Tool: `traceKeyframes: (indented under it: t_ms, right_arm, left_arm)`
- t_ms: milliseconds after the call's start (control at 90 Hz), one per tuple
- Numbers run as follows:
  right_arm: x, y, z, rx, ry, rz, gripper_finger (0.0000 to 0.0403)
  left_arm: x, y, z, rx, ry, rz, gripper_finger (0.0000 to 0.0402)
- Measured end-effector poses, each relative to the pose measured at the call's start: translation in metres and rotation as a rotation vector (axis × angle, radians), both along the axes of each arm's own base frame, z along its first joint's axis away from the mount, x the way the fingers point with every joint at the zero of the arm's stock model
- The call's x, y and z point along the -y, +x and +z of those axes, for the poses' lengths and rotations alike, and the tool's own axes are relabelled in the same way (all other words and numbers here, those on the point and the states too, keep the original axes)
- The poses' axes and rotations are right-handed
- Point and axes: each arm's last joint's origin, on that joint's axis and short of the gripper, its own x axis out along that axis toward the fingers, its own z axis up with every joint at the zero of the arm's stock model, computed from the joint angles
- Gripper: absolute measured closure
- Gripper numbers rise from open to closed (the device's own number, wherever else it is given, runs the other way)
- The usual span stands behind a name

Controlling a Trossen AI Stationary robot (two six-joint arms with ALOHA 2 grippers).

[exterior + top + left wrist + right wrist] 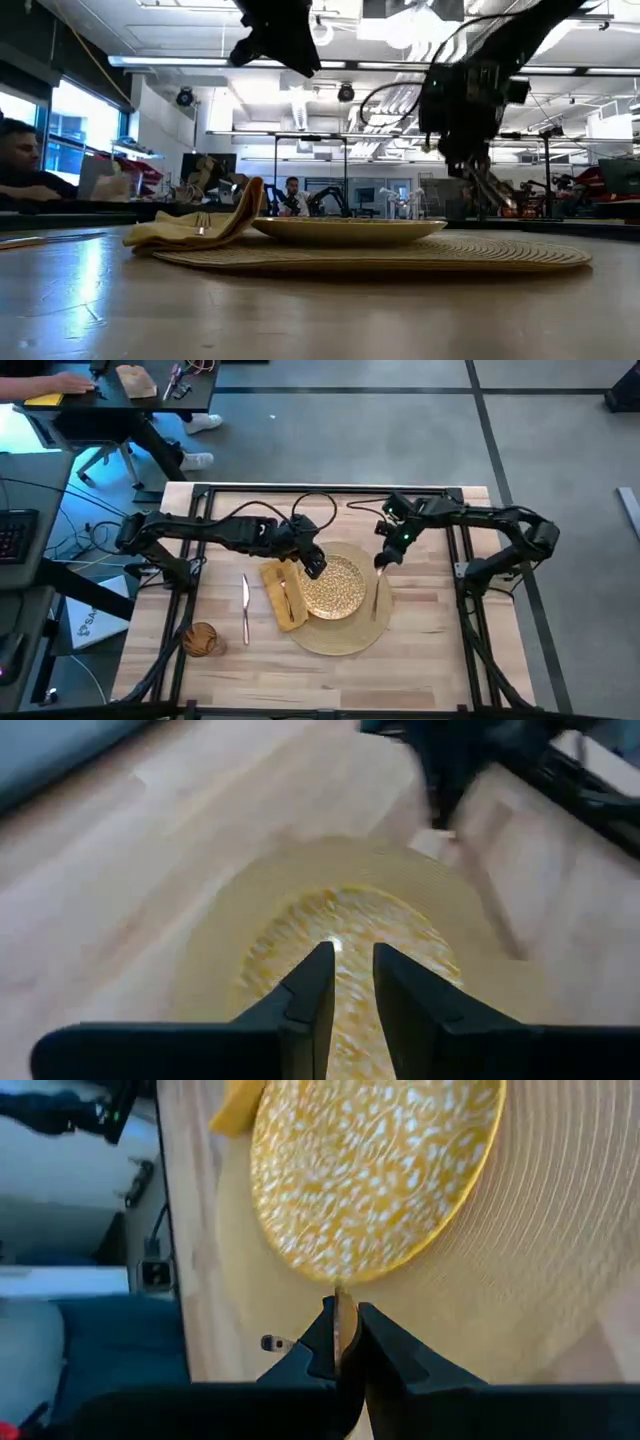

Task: Set table place
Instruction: Put the brown spoon on the brown placemat to the right of the yellow plate

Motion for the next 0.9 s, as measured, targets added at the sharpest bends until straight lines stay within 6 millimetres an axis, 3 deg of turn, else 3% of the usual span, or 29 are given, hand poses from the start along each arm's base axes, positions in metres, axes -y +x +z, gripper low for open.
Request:
traceKeyframes:
  t_ms: [189,322,578,900]
  right_arm:
    - [0.005,0.006,-0.036,-0.079,0.056,0.014,0.0403]
    - [0.002,0.013,-0.049,-0.078,0.067,0.038,0.0403]
    - [0.007,0.021,-0.05,-0.07,0.032,-0.029,0.0403]
    - [0.009,0.025,-0.05,-0.106,0.002,-0.11,0.0402]
  left_arm:
    - [0.017,-0.005,-0.005,-0.065,-0.211,-0.051,0.0344]
    - [0.031,-0.012,-0.009,-0.127,-0.283,-0.016,0.0344]
    - [0.053,-0.017,-0.01,-0.148,-0.317,0.028,0.0344]
    - [0.057,-0.018,-0.01,-0.139,-0.305,0.074,0.0344]
